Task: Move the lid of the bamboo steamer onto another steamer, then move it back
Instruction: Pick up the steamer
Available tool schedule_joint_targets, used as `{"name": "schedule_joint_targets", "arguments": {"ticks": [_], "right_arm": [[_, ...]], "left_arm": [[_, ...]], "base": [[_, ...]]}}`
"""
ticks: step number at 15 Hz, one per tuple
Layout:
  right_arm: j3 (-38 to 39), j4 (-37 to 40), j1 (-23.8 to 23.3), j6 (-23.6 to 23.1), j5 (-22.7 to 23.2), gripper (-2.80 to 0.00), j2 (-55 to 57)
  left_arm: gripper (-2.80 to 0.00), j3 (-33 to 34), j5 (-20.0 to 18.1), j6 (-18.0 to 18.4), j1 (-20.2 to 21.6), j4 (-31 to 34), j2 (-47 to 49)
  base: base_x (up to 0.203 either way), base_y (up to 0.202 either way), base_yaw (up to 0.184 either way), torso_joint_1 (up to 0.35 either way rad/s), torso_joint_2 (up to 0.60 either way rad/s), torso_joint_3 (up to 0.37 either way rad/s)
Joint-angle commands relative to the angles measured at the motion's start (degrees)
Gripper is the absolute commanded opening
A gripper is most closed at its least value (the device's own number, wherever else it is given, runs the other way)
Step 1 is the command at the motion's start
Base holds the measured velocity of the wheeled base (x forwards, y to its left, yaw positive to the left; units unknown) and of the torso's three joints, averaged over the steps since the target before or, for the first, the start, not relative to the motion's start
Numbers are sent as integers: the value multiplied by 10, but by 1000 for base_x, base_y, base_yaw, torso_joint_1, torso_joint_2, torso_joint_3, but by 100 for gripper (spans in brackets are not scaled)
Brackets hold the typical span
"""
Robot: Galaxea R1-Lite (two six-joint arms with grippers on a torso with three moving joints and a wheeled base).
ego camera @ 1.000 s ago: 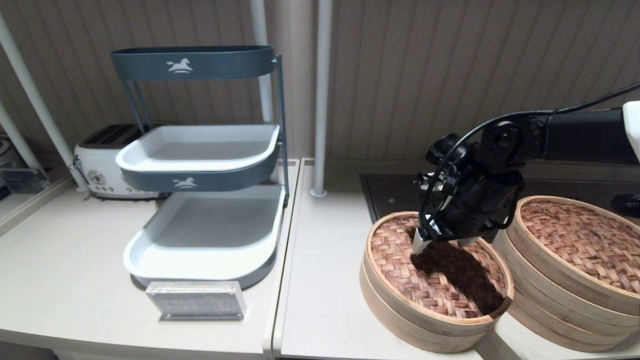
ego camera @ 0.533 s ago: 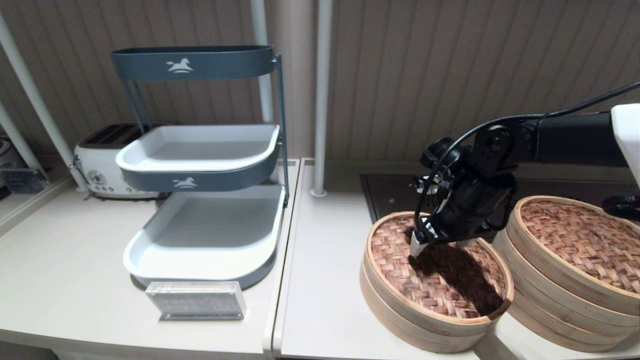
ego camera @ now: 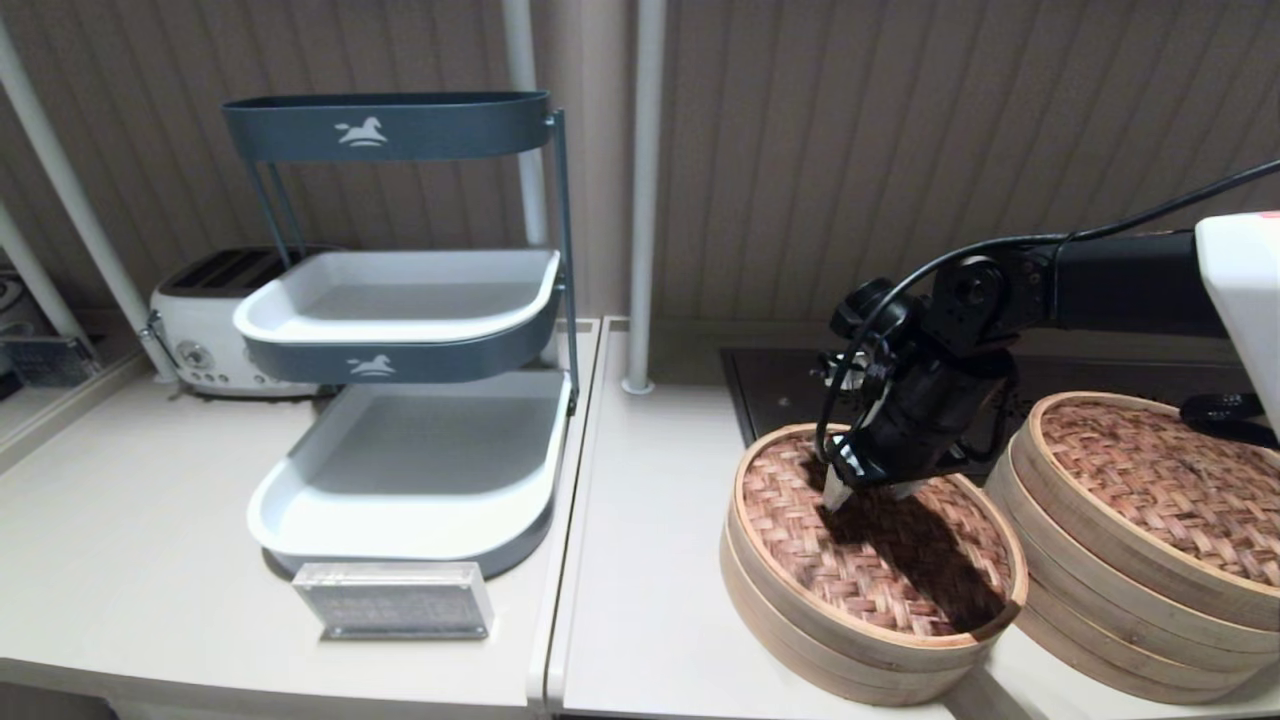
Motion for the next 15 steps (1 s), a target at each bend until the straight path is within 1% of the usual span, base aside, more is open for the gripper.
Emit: {"name": "schedule_joint_targets", "arguments": {"ticks": [1,3,10,15], "right_arm": [[-4,3,1,1,1,-280,0],[-12,3,2,10,1,-280,-1],[-4,3,4,11,7,-280,-6],[-17,4,3,11,2,-280,-20]], "left_arm": [[-280,16,0,0,0,-1,-1],[-280,16,0,0,0,-1,-1],[-280,16,0,0,0,-1,-1],[-280,16,0,0,0,-1,-1]], "base": [[0,0,0,0,0,0],[0,0,0,0,0,0],[0,0,0,0,0,0],[0,0,0,0,0,0]]}}
